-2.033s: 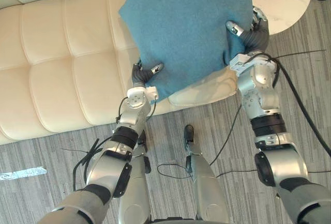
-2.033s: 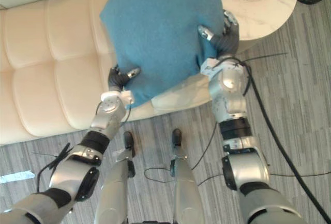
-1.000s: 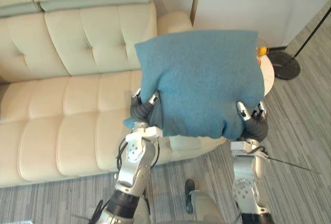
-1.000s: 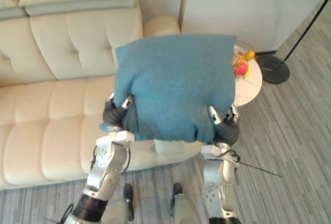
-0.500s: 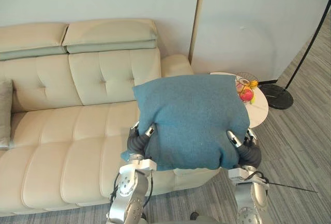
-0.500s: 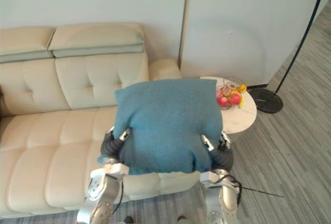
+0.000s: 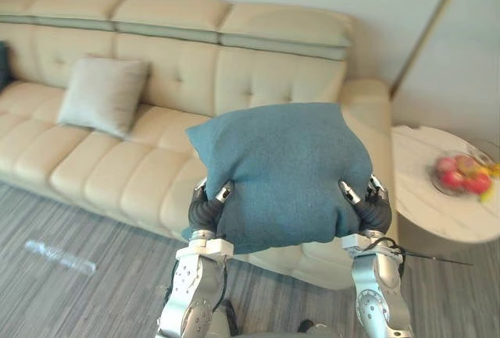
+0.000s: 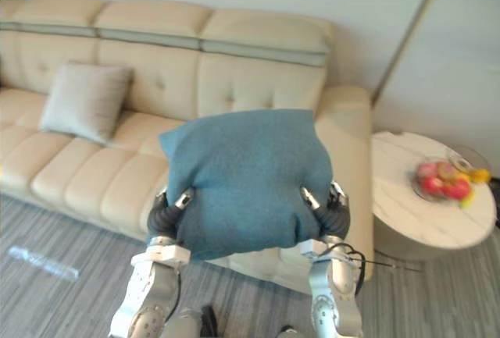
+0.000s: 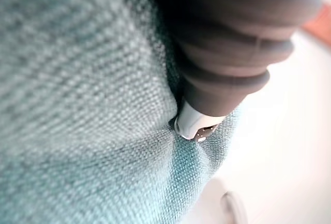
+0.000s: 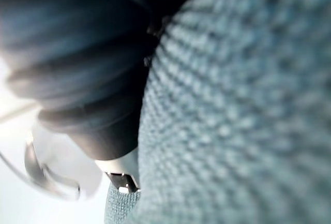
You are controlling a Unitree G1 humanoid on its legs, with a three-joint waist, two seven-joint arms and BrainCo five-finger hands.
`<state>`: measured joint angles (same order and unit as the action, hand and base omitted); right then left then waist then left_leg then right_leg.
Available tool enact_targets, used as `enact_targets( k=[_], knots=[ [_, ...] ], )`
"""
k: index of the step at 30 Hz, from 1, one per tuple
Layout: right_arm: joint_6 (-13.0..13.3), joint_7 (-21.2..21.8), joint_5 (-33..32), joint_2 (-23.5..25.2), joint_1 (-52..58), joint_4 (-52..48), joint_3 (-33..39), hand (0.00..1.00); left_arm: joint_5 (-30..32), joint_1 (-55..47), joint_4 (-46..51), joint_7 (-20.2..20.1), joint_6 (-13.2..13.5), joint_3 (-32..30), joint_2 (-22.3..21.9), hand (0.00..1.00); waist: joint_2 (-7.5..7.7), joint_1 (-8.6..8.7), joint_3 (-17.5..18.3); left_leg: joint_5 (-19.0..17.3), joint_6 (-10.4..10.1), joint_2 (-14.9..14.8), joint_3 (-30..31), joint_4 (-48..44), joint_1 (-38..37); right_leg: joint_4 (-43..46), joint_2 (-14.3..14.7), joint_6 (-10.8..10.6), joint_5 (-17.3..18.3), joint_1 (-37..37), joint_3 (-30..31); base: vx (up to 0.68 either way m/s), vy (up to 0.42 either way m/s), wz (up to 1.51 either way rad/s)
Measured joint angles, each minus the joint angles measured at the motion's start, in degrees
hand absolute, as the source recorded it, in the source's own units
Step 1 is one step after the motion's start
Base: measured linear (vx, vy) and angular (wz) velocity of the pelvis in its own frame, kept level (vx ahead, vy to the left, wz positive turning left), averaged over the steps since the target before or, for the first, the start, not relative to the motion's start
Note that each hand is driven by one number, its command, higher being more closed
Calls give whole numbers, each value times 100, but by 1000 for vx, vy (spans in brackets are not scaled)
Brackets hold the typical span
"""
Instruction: Pick up cushions and gather them together orderly.
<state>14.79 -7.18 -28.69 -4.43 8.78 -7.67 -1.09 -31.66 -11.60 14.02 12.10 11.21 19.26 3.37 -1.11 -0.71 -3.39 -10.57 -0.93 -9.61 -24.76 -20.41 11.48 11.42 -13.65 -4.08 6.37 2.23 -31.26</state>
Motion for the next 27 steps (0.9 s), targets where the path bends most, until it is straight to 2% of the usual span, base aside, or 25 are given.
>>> enact_targets(
  k=[1, 3, 5, 6, 7, 9, 12, 13, 14, 15, 16, 17, 19, 22, 23, 24, 25, 26, 27],
  knots=[
    [-22, 0, 48, 51, -102, 119, 41, 100, -3, 26, -93, -28, 57, 1, 75, 100, 140, 1, 8, 148, 78, 225, 70, 254, -14, -8, -94, -38, 2, 39, 83, -17, 186, 73],
    [-39, 2, 127, 183, -196, 270, 118, 100, -38, 80, -270, -70, 66, 15, 99, 100, 277, 39, 23, 139, 169, 526, 248, 361, 24, 154, -278, -39, -5, 94, 160, 18, 214, 63],
    [-105, 2, 157, 188, -255, 489, 133, 100, -122, 80, -433, -83, 41, 17, 110, 100, 297, 45, 3, 40, 271, 722, 383, 327, -8, 786, -562, -51, -29, 258, 306, 65, 198, 45],
    [-153, 2, 159, 185, -256, 658, 157, 100, -125, 80, -558, -93, 0, 18, 140, 100, 250, 53, -43, 36, 366, 803, 494, 381, -121, 1442, -697, 84, -95, 516, 643, 85, 171, 39],
    [-216, 2, 158, 212, -237, 815, 158, 100, -132, 78, -671, -99, -43, 18, 226, 100, 213, 76, -96, 32, 375, 829, 587, 525, -316, 1957, -603, 162, 58, 756, 1218, 90, 149, 40],
    [-321, 3, 158, 209, -211, 972, 139, 100, -176, 61, -761, -104, -89, 18, 342, 100, 171, 128, -120, 132, 347, 850, 676, 899, -613, 2219, -145, -68, 389, 1019, 1908, 111, 63, 34],
    [-326, 11, 158, 188, -229, 969, 132, 100, -183, 59, -762, -149, -88, 33, 440, 100, 166, 170, -136, 212, 335, 991, 772, 1254, -801, 1506, 331, -101, 450, 1442, 2112, 149, -15, 19],
    [-326, 12, 158, 183, -224, 969, 132, 100, -183, 59, -762, -166, -88, 33, 442, 100, 162, 188, -139, 217, 343, 1005, 791, 1254, -822, 1326, 407, -83, 402, 1465, 2120, 262, -71, 29],
    [-326, 12, 157, 157, -172, 959, 132, 100, -182, 58, -763, -235, -91, 40, 442, 100, 189, 215, -147, 175, 299, 1089, 854, 1227, -963, 765, 603, 55, 106, 1472, 2303, 219, -71, 31],
    [-326, 12, 157, 159, -130, 925, 132, 100, -182, 57, -763, -237, -91, 53, 442, 100, 219, 240, -133, 123, 261, 1142, 912, 1201, -1006, 550, 664, 117, -96, 1433, 2423, 338, -139, 50],
    [-325, 12, 159, 154, -62, 830, 132, 100, -178, 59, -774, -247, -89, 81, 421, 100, 209, 308, -139, 42, 237, 1187, 1054, 1122, -1028, 487, 718, 312, -416, 1370, 2572, 308, -131, 41],
    [-319, 12, 159, 24, 40, 668, 141, 100, -175, -3, -732, -264, -85, 168, 357, 100, 37, 304, -108, -18, 159, 1070, 1125, 1120, -1046, 558, 801, 334, -365, 1339, 2570, 377, -152, 34],
    [-328, 12, 159, -23, 300, 226, 178, 100, -173, -36, -641, -348, -76, 234, 344, 100, -13, 296, -98, -71, 68, 955, 1185, 1042, -1026, 660, 820, 409, -178, 1309, 2385, 297, -125, 37],
    [-330, 10, 157, -18, 882, -528, 332, 100, -177, -73, -640, -429, -93, 387, 223, 100, -17, 356, -134, -246, -178, 574, 984, -131, -806, 610, 865, 515, -71, 771, 2045, 239, -119, 58],
    [-322, 10, 157, -18, 1004, -717, 332, 100, -179, -98, -635, -472, -93, 394, 202, 100, 0, 355, -145, -244, -178, 455, 850, -658, -685, 602, 865, 556, -45, 611, 2027, 158, -22, 40],
    [-305, 10, 157, -7, 1151, -995, 329, 100, -180, -156, -550, -504, -90, 394, 196, 100, 56, 344, -172, -404, -4, 181, 560, -1398, -449, 513, 857, 614, 115, 351, 2051, 181, 5, 30],
    [-277, 10, 158, 2, 1196, -1180, 327, 100, -180, -209, -432, -530, -80, 393, 190, 100, 99, 327, -170, -590, 127, -15, 437, -1694, -325, 448, 844, 560, 327, 227, 2136, 119, 41, 19],
    [-192, 10, 157, -19, 1176, -1227, 328, 100, -179, -239, -395, -580, -72, 393, 126, 100, 59, 325, -181, -721, 124, -226, 457, -1782, -215, 487, 862, 528, 414, 192, 2152, 101, 97, -4],
    [-156, 10, 156, 0, 1141, -1226, 325, 100, -176, -267, -384, -600, -67, 392, 63, 100, 58, 251, -177, -772, 89, -360, 527, -1658, -114, 566, 835, 479, 546, 173, 2326, 73, 181, -36]
  ],
)
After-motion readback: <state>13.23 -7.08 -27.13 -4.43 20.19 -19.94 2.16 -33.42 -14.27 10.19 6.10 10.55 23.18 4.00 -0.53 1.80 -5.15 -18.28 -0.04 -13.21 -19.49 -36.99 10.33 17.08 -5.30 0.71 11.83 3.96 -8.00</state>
